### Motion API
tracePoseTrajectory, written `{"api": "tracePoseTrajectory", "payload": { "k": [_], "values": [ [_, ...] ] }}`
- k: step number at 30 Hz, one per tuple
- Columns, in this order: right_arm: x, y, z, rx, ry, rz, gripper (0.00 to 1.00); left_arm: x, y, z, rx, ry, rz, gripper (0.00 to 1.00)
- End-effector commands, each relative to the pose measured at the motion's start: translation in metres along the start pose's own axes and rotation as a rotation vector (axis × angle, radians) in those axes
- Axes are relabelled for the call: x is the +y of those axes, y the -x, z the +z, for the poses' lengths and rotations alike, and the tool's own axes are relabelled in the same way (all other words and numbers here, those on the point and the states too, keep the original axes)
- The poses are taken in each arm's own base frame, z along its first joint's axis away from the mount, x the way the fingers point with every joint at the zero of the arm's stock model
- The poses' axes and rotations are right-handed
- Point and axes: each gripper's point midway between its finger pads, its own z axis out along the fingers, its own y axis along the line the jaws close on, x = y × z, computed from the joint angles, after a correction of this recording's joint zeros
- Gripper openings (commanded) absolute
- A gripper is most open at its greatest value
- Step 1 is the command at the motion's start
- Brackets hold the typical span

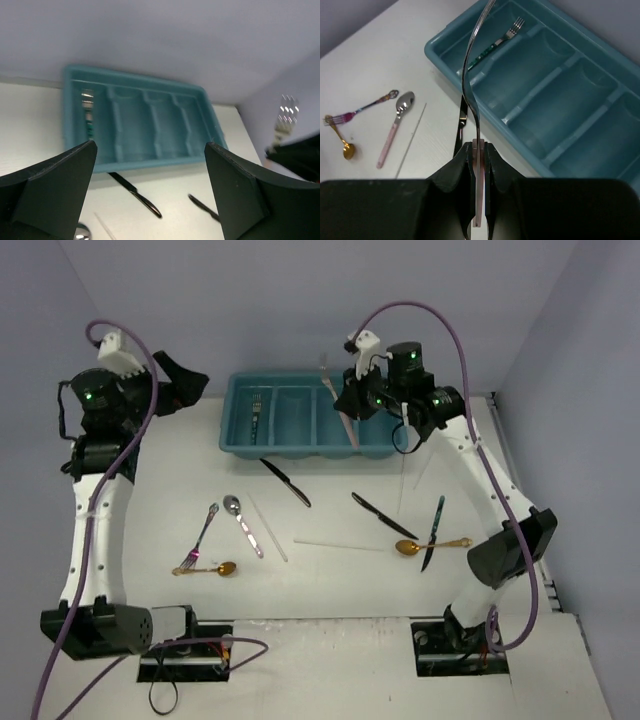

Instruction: Sort the eating utensils into containers

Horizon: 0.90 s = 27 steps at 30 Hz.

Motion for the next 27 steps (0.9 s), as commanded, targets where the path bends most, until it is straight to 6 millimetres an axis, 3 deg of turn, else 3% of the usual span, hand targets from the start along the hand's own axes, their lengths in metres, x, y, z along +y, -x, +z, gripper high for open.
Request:
{"api": "tracePoseTrajectory", "payload": {
  "k": [1, 6, 9, 13, 16, 22, 27],
  "values": [
    [0.012, 0.027, 0.011, -0.124, 0.130, 0.254, 0.00, -0.086, -0.034, 0.008, 0.128, -0.376, 0.066, 0.88],
    [0.001, 0.040, 0.021, -0.212, 0.228, 0.484, 0.00, -0.130, -0.099, 0.011, 0.289, -0.557, 0.058, 0.88],
    [0.009, 0.054, 0.018, -0.284, 0.310, 0.521, 0.00, -0.140, -0.126, 0.014, 0.374, -0.621, 0.004, 0.87],
    [0.015, 0.059, 0.020, -0.317, 0.379, 0.592, 0.00, -0.167, -0.153, 0.010, 0.435, -0.735, 0.004, 0.86],
    [0.021, 0.067, 0.019, -0.336, 0.435, 0.642, 0.00, -0.176, -0.175, 0.012, 0.485, -0.753, 0.011, 0.86],
    [0.040, 0.073, 0.015, -0.346, 0.540, 0.663, 0.00, -0.181, -0.187, 0.025, 0.505, -0.753, 0.007, 0.81],
    [0.051, 0.068, 0.014, -0.326, 0.579, 0.664, 0.00, -0.183, -0.186, 0.029, 0.503, -0.759, 0.008, 0.62]
  ]
}}
